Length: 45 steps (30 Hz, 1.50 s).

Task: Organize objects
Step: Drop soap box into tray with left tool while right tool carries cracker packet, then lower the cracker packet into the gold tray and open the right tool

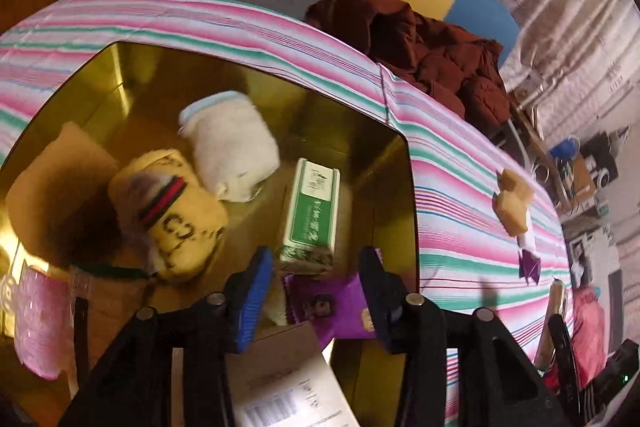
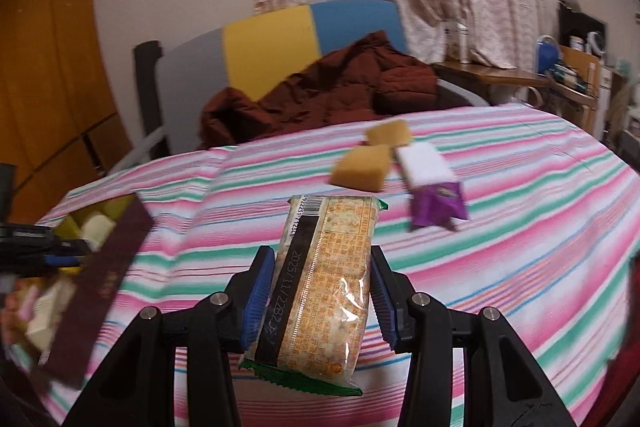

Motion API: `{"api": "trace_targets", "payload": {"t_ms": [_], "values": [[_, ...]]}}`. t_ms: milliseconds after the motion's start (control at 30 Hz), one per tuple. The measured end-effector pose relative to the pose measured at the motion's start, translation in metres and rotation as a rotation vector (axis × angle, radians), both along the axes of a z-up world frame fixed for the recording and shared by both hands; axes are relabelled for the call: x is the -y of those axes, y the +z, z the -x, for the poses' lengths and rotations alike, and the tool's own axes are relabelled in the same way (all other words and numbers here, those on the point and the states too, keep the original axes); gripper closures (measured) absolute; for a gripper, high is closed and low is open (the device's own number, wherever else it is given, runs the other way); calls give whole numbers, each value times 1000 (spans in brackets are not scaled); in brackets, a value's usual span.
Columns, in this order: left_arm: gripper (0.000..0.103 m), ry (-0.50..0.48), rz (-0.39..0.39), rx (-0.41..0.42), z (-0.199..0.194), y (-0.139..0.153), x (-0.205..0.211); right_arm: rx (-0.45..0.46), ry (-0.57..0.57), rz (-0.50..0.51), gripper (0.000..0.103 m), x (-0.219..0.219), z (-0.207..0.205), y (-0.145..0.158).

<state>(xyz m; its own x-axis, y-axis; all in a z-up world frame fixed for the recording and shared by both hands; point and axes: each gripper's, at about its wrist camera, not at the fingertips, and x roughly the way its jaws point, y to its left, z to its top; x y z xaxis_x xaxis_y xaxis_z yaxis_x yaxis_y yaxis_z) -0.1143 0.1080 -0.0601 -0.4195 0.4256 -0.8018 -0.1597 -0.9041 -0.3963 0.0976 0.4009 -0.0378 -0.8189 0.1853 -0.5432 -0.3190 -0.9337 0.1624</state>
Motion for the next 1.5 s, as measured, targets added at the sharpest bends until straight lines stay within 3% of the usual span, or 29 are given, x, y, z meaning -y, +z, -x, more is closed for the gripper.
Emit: {"api": "trace_targets", "payload": {"t_ms": [100, 233, 467, 867, 1200, 1267, 1367, 1500], "values": [[57, 22, -22, -20, -9, 3, 9, -16, 49, 4, 56, 18, 3, 9], [56, 53, -16, -105, -30, 15, 19, -16, 114, 21, 56, 41, 10, 13], [56, 80, -9, -231, -74, 29, 39, 20, 271, 120, 56, 83, 38, 16], [56, 200, -30, -209, -99, 20, 93, 169, 619, 193, 55, 193, 122, 27], [56, 266, -66, -224, -96, 30, 118, 258, 583, 183, 53, 230, 181, 12], [56, 276, -66, -234, -97, 32, 120, 266, 575, 191, 44, 231, 186, 9], [56, 285, -73, -241, -99, 34, 120, 229, 554, 192, 37, 224, 181, 12], [56, 288, -74, -246, -101, 35, 117, 173, 536, 149, 37, 215, 163, 23]]}}
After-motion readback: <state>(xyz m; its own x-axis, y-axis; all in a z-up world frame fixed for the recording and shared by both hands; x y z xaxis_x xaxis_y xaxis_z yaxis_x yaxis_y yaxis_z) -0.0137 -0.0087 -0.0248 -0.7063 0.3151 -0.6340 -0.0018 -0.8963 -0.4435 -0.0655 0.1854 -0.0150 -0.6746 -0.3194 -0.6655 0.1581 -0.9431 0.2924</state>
